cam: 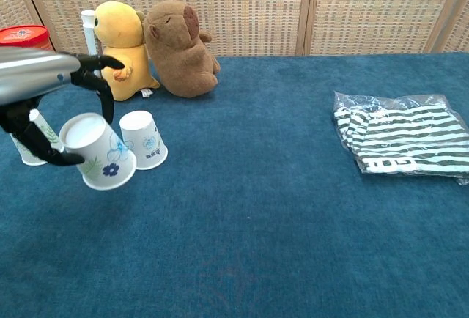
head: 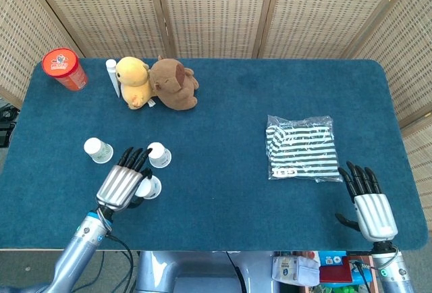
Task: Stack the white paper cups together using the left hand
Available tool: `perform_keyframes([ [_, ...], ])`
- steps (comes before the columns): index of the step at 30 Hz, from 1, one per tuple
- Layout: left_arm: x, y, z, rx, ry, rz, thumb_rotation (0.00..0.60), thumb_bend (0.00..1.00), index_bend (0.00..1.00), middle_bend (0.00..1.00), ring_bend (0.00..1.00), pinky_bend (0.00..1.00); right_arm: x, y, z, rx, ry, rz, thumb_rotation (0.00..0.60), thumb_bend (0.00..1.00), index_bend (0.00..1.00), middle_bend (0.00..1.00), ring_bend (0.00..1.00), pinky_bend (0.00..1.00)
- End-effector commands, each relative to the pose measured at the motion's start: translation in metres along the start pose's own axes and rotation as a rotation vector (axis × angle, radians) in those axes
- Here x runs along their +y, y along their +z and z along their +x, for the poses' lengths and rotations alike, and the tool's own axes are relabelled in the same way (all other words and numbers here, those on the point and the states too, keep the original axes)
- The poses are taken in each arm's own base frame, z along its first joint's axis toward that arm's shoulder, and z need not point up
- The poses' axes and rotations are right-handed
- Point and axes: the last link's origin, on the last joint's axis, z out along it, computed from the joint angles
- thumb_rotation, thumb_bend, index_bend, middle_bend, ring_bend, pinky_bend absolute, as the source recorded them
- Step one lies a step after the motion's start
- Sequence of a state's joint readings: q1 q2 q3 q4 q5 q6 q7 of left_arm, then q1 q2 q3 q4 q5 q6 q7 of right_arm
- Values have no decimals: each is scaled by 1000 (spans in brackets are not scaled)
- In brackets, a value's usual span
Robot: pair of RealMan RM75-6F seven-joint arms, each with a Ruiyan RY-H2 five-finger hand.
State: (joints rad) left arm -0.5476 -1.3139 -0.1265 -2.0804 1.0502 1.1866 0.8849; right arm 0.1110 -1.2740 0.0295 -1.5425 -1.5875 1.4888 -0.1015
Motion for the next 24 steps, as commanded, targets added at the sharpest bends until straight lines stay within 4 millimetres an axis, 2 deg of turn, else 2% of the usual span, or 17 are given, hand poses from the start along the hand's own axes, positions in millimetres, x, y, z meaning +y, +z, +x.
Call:
perform_keyframes([
  [1,-7,20,15,37,-3,2,600,242,422,0,0,0,0,0,0,-1,0,0,600,0,0,0,0,0],
  [5,-12,47,27,77,-25,11,600,241,422,0,0,0,1,1,-1,-6,6,-3,600,0,0,0,0,0],
  [12,-8,73,32,59,1,24,600,242,422,0,0,0,3,2,-2,-8,12,-7,600,0,0,0,0,0],
  [24,-6,98,27,-3,33,66,600,242,422,0,0,0,9,4,1,1,28,-29,600,0,0,0,0,0],
])
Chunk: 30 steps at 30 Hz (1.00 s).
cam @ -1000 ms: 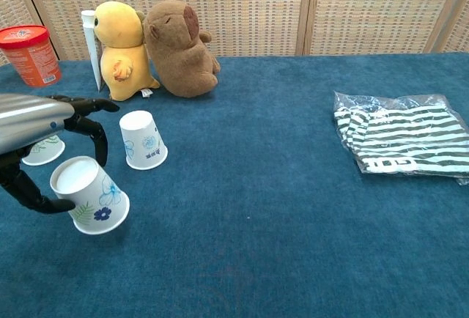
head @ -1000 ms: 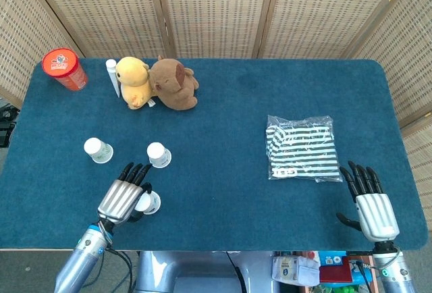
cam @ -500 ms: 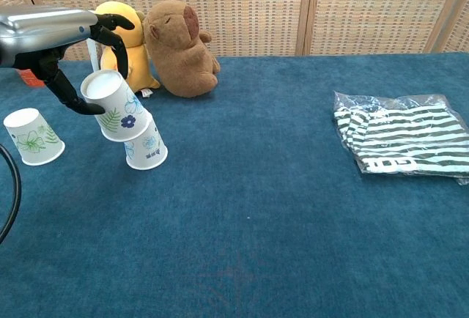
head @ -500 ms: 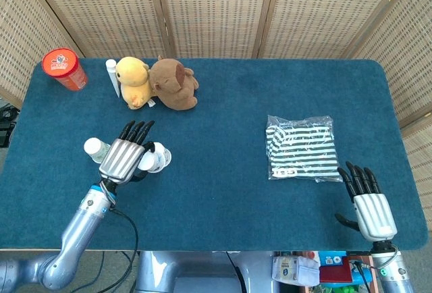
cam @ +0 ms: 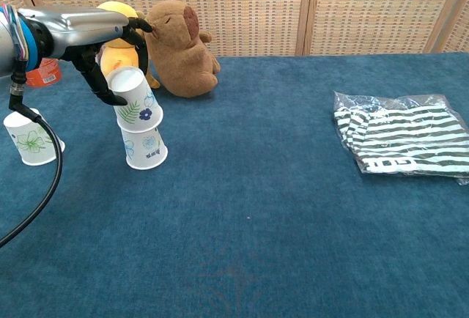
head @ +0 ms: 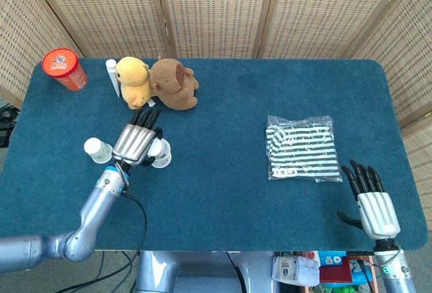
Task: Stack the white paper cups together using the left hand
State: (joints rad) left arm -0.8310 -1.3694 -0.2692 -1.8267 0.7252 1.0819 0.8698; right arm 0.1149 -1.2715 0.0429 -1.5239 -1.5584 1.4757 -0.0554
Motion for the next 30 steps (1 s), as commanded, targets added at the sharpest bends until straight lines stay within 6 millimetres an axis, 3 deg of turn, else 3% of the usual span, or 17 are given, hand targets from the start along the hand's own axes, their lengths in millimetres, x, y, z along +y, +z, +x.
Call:
perform_keyframes([
  [1,2,6,-4,-30,4,6,600,242,422,0,0,0,1,0,0,2,0,-2,600,0,0,0,0,0],
  [7,3,17,-15,-124,27,48,600,242,393,0,0,0,2,1,0,2,4,-7,600,0,0,0,0,0],
  [9,3,20,-17,-129,23,64,600,242,283,0,0,0,2,1,1,3,4,-7,600,0,0,0,0,0],
  [11,2,22,-19,-122,15,72,600,242,109,0,0,0,2,1,1,6,7,-7,600,0,0,0,0,0],
  [14,-1,23,-22,-97,4,80,600,242,8,0,0,0,3,1,2,11,5,-10,600,0,0,0,0,0],
  [21,-22,2,-10,-8,-22,80,600,242,0,0,0,0,3,0,2,8,5,-7,600,0,0,0,0,0],
  [25,-48,-28,-4,17,6,86,600,242,12,0,0,0,1,-1,1,1,-3,0,600,0,0,0,0,0],
  [28,-67,-43,-3,9,39,103,600,242,84,0,0,0,-2,-1,0,-1,-8,7,600,0,0,0,0,0],
  [30,-89,-55,-4,1,76,143,600,242,94,0,0,0,-4,-2,-2,-4,-16,13,600,0,0,0,0,0],
])
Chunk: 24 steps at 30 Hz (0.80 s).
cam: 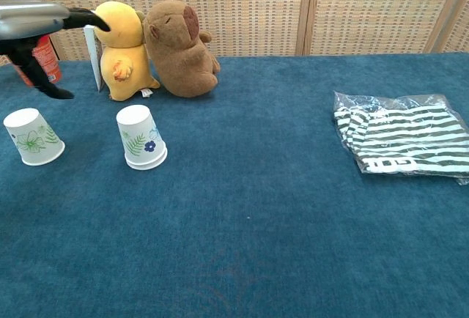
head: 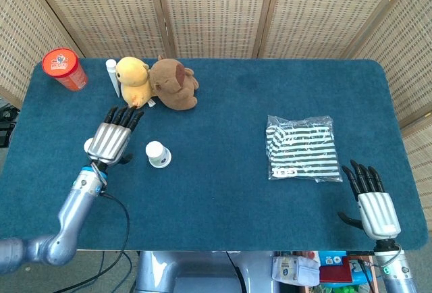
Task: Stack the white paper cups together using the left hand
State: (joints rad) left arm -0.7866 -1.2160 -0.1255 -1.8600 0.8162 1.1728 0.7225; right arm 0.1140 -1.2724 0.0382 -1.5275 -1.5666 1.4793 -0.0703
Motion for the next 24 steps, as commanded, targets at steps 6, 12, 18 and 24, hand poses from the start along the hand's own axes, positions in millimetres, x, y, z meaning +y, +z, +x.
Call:
perform_keyframes([
  [6,-70,-33,-7,-37,45,114,600,242,116,0,0,0,-5,-1,-4,-14,-18,9,600,0,0,0,0,0],
  [12,-117,-39,-24,-101,43,208,600,242,158,0,0,0,-7,-1,-7,-23,-31,15,600,0,0,0,0,0],
  [18,-129,-32,-39,-157,21,237,600,242,179,0,0,0,-8,-1,-7,-21,-32,16,600,0,0,0,0,0],
  [24,-125,-22,-55,-206,-7,240,600,242,180,0,0,0,-7,-1,-7,-20,-31,14,600,0,0,0,0,0],
])
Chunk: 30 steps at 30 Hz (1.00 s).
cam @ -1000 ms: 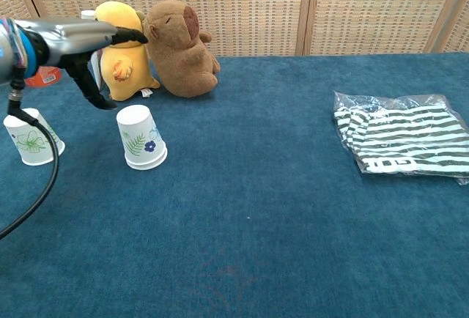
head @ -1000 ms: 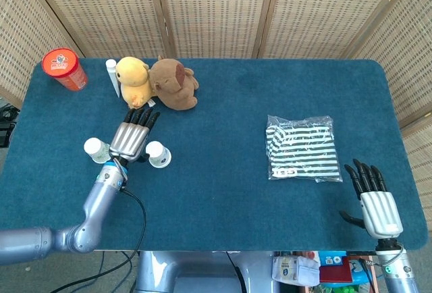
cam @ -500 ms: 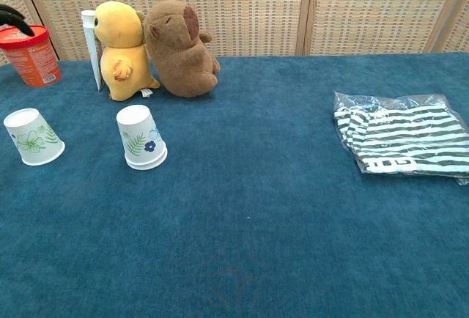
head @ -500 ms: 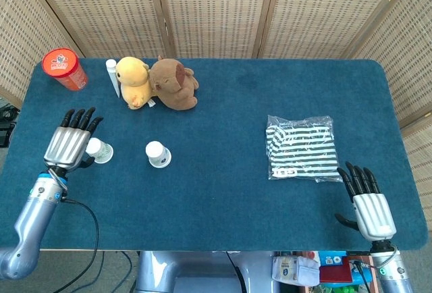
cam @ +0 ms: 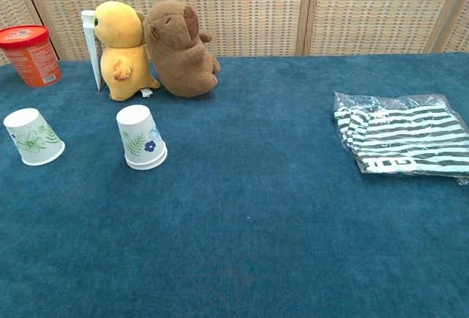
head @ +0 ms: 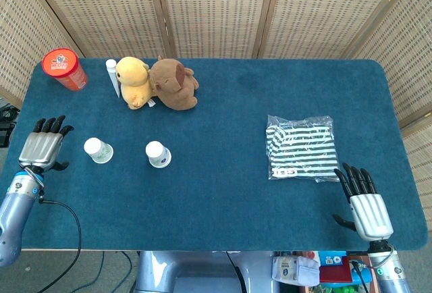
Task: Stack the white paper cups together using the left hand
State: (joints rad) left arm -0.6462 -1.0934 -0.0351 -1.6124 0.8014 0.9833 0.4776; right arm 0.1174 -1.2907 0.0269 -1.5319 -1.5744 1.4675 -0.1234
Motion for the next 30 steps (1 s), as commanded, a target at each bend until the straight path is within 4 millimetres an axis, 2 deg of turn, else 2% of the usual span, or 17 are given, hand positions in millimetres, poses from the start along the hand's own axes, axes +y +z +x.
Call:
perform_keyframes([
  [1,7,7,-9,-28,-3,-6,600,242,180,0,0,0,1,0,0,1,1,-3,600,0,0,0,0,0],
  [9,19,20,-19,-36,3,2,600,242,192,0,0,0,1,1,0,-2,0,-3,600,0,0,0,0,0],
  [21,41,42,-19,-38,-9,9,600,242,225,0,0,0,2,1,-1,-5,-2,-7,600,0,0,0,0,0],
  [30,47,47,-22,-48,2,16,600,242,353,0,0,0,2,1,-1,-3,-2,-4,600,0,0,0,0,0],
])
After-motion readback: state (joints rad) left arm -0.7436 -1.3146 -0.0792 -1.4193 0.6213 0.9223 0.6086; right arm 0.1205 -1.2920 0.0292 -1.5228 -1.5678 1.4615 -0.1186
